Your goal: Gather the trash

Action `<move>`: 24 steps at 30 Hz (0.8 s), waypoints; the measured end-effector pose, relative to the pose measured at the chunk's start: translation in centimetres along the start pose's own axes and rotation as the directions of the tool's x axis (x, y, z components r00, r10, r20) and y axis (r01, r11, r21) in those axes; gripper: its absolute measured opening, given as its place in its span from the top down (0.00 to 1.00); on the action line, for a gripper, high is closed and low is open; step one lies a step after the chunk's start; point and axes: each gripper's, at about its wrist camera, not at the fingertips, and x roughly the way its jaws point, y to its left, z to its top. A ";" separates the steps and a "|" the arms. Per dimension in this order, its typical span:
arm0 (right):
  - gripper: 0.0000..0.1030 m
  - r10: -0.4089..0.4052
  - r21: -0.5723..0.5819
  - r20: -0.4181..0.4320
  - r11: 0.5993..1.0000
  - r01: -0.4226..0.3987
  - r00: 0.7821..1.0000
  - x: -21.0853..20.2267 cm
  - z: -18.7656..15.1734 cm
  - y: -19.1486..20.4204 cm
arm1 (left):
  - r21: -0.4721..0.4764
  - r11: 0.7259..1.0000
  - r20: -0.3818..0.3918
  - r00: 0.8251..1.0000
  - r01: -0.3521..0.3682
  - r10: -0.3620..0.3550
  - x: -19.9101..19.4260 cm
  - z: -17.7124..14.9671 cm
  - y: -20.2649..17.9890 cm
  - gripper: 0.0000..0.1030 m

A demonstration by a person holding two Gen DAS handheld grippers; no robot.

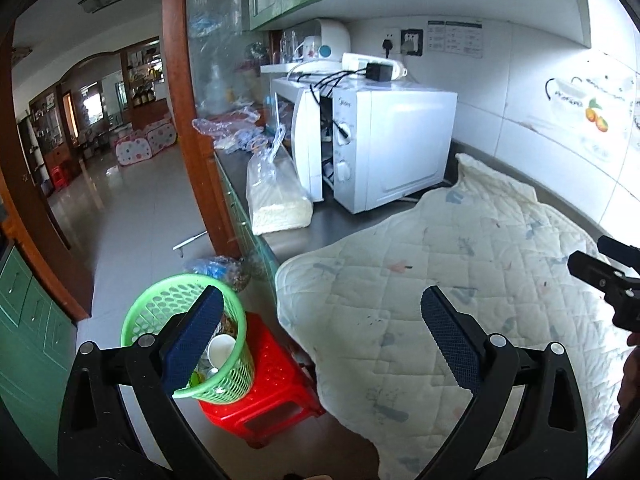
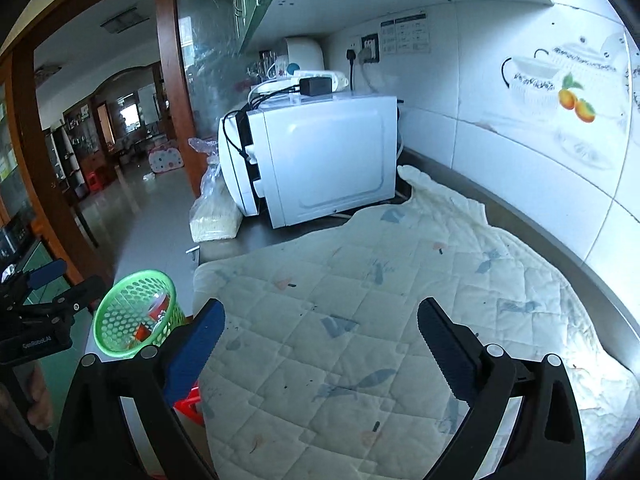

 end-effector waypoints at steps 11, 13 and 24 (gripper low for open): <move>0.08 -0.011 -0.004 0.023 1.000 0.011 1.000 -1.2 -0.2 -0.2 | 0.002 1.000 0.038 0.999 0.006 -0.006 -1.4 0.7 -0.3 0.05; 0.08 -0.018 -0.009 0.029 1.000 0.018 0.999 -1.4 -0.1 -0.2 | 0.000 1.000 0.042 0.999 0.006 -0.006 -1.6 0.7 -0.3 0.05; 0.08 -0.030 -0.005 0.051 1.000 0.030 0.998 -2.4 0.2 -0.6 | 0.006 1.000 0.050 0.999 0.019 -0.019 -2.1 0.9 -0.9 0.05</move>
